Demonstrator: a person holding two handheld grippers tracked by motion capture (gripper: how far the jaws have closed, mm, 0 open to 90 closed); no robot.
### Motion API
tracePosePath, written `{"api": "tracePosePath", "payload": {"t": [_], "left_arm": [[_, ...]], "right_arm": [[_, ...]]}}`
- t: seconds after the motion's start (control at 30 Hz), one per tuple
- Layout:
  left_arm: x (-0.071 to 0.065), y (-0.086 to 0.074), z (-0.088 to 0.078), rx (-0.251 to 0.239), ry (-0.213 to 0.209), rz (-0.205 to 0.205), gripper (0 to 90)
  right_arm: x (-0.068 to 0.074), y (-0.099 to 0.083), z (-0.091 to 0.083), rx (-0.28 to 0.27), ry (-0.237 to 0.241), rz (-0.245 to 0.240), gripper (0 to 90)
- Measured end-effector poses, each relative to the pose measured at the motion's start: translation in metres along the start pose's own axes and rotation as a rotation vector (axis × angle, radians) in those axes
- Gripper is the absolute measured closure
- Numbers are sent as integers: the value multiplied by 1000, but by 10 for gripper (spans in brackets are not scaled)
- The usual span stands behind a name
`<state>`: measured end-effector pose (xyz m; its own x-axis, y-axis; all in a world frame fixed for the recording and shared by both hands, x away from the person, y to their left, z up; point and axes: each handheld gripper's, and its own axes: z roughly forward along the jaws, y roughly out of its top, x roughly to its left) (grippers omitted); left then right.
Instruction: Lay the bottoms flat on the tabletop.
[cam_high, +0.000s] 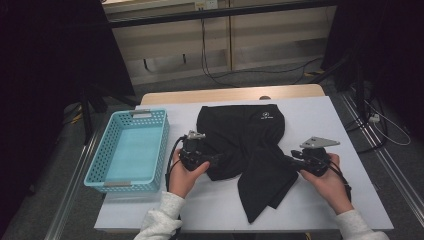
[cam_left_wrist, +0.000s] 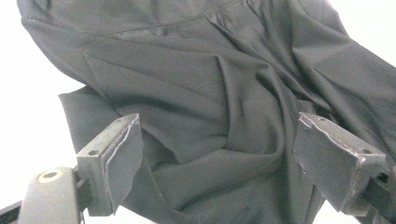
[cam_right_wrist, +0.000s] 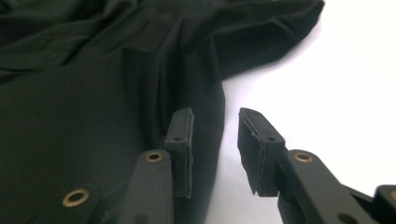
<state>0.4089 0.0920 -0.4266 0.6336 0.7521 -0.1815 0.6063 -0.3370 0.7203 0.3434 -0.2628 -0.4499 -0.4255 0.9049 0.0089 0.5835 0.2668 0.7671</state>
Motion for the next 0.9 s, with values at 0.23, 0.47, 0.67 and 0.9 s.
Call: {"api": "tracePosePath", "payload": {"t": [0.23, 0.47, 0.67, 0.9], "left_arm": [[1, -2, -1, 0, 8, -5, 168], [1, -1, -2, -2, 0, -5, 168], [0, -1, 2, 3, 1, -6, 168], [-1, -1, 2, 5, -3, -1, 167]], "right_arm": [[6, -3, 20, 37, 17, -6, 815], [-7, -4, 7, 21, 10, 31, 896], [-30, -11, -8, 24, -31, 82, 896], [-40, -17, -16, 40, -71, 93, 895]]}}
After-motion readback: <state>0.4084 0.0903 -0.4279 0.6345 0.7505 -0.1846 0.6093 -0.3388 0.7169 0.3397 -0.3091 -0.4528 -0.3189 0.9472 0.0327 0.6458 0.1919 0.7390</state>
